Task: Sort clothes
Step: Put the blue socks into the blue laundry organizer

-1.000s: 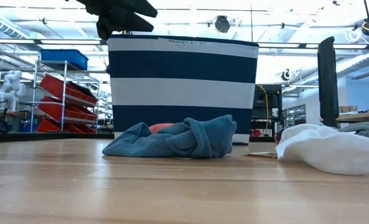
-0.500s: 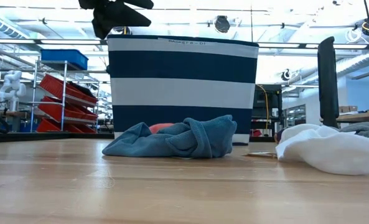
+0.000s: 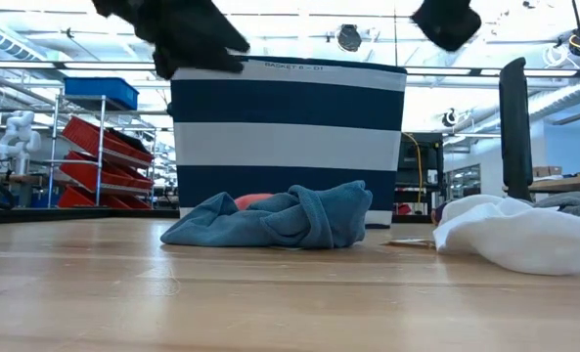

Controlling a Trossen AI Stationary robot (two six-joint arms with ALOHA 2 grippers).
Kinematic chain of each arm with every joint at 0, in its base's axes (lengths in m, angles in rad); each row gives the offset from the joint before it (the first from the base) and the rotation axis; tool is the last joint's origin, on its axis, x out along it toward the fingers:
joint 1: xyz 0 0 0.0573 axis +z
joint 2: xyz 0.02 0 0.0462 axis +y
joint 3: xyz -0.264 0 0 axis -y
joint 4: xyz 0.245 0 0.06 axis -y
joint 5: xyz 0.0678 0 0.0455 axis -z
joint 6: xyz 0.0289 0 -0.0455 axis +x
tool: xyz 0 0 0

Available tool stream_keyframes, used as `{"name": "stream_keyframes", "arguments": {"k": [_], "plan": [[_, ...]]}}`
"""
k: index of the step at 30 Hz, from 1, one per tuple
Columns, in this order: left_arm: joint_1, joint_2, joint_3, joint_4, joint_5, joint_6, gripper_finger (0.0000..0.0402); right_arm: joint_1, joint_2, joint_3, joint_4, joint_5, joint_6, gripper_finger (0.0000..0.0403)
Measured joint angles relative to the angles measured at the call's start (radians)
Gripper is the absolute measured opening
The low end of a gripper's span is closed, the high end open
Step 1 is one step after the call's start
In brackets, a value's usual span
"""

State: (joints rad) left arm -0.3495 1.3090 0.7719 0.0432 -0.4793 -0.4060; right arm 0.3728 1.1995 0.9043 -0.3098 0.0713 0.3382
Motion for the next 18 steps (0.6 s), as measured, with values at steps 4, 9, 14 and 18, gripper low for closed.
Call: {"name": "stream_keyframes", "arguments": {"k": [4, 9, 14, 18], "plan": [[0.027, 0.065, 0.0, 0.001, 0.0, -0.005, 0.0177, -0.028, 0.0, 0.0, -0.065, 0.09, -0.002, 0.0254], [0.051, 0.136, 0.0, 0.001, 0.013, -0.006, 0.0177, -0.055, 0.0, 0.0, -0.154, 0.193, 0.017, 0.0254], [0.061, 0.189, 0.0, 0.003, 0.101, 0.029, 0.0177, -0.06, 0.0, 0.0, -0.183, 0.19, 0.038, 0.0254], [0.056, 0.224, 0.0, 0.004, 0.232, 0.122, 0.0177, -0.059, 0.0, 0.0, -0.182, 0.189, 0.043, 0.0254]]}}
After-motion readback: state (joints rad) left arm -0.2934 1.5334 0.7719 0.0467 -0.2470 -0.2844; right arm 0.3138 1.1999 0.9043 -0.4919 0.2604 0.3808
